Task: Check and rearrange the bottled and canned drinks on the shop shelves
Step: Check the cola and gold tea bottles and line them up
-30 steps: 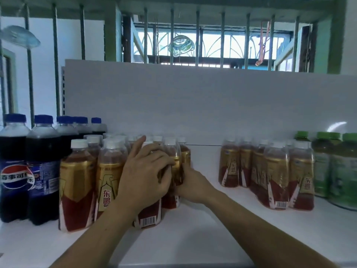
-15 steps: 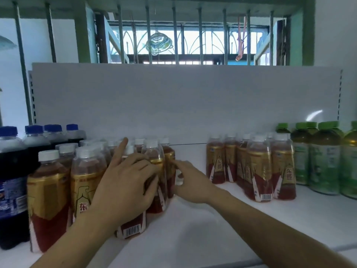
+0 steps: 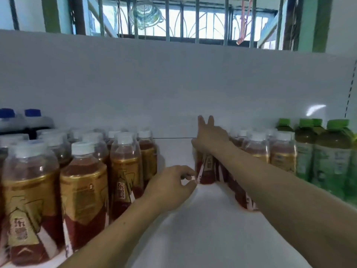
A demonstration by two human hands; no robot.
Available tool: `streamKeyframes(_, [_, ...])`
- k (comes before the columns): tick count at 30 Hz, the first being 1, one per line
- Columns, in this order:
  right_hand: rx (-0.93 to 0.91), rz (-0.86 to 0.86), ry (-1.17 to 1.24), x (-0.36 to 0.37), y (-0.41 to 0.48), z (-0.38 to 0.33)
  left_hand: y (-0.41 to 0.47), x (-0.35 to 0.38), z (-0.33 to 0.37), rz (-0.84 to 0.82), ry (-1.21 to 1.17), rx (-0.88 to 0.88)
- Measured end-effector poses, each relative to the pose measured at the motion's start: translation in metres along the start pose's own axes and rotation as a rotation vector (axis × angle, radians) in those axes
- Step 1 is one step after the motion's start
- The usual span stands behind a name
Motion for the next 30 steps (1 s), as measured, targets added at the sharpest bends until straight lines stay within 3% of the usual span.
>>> streamKeyframes(7, [-0.117, 0.019, -0.094, -0.009, 0.002, 0.003, 0.003, 0.036, -0.019, -0.187, -0.320, -0.104])
streamKeyframes(12, [-0.319, 0.091, 0.183, -0.018, -0.041, -0.003, 0.007, 0.038, -0.019, -0.031, -0.480, -0.219])
streamKeyframes(17, [-0.406, 0.211, 0.517, -0.028, -0.076, 0.001, -0.001, 0.037, -0.006, 0.015, -0.677, -0.189])
streamKeyframes(20, [-0.439, 0.302, 0.600, -0.027, -0.088, 0.006, -0.005, 0.035, 0.000, 0.038, -0.809, -0.167])
streamKeyframes(22, [-0.372, 0.257, 0.712, -0.023, -0.089, 0.010, -0.009, 0.032, 0.001, 0.035, -0.853, -0.147])
streamKeyframes(27, [-0.177, -0.134, 1.155, -0.008, -0.096, 0.017, -0.015, 0.031, 0.005, -0.165, -0.942, -0.122])
streamKeyframes(30, [-0.193, -0.084, 1.335, 0.001, -0.104, 0.028, -0.018, 0.034, 0.011, -0.236, -0.927, -0.075])
Point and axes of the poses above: each hand's wrist, its own y-axis towards the middle knuckle, its own x-axis out of the palm, z = x × y, the point moved 2 cm from there along y, towards the middle knuckle, and after that the axes turned 10 degrees about y, right-handed, at the moved point
